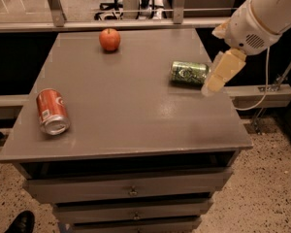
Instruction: Pick apple
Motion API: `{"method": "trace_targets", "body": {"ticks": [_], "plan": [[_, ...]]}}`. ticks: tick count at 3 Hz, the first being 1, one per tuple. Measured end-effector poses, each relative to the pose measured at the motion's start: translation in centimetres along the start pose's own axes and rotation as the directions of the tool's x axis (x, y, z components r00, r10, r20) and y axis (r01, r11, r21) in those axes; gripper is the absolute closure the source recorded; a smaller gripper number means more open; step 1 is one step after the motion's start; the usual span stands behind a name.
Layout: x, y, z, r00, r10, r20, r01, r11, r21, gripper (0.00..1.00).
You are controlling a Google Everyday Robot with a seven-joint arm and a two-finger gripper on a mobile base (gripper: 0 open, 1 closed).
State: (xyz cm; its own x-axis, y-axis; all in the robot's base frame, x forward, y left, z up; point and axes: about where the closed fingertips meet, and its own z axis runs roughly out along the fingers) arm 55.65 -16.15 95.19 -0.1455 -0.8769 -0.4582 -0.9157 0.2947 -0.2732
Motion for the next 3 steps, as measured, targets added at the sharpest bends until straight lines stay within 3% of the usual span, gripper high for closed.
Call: {"method": "trace_targets", "body": {"ticks": [1,2,3], "plan": [[-2.8,-3.2,4.7,0.996,0.046,0.071,-0.046,0.9989,-0.012,0.00],[-2.8,-3.2,4.7,0.996,0.046,0.071,-0.046,0.9989,-0.012,0.00],[-3.9,-4.6,7.8,0.991,0.057,0.122,-0.056,0.9983,-0.012,0.00]]}}
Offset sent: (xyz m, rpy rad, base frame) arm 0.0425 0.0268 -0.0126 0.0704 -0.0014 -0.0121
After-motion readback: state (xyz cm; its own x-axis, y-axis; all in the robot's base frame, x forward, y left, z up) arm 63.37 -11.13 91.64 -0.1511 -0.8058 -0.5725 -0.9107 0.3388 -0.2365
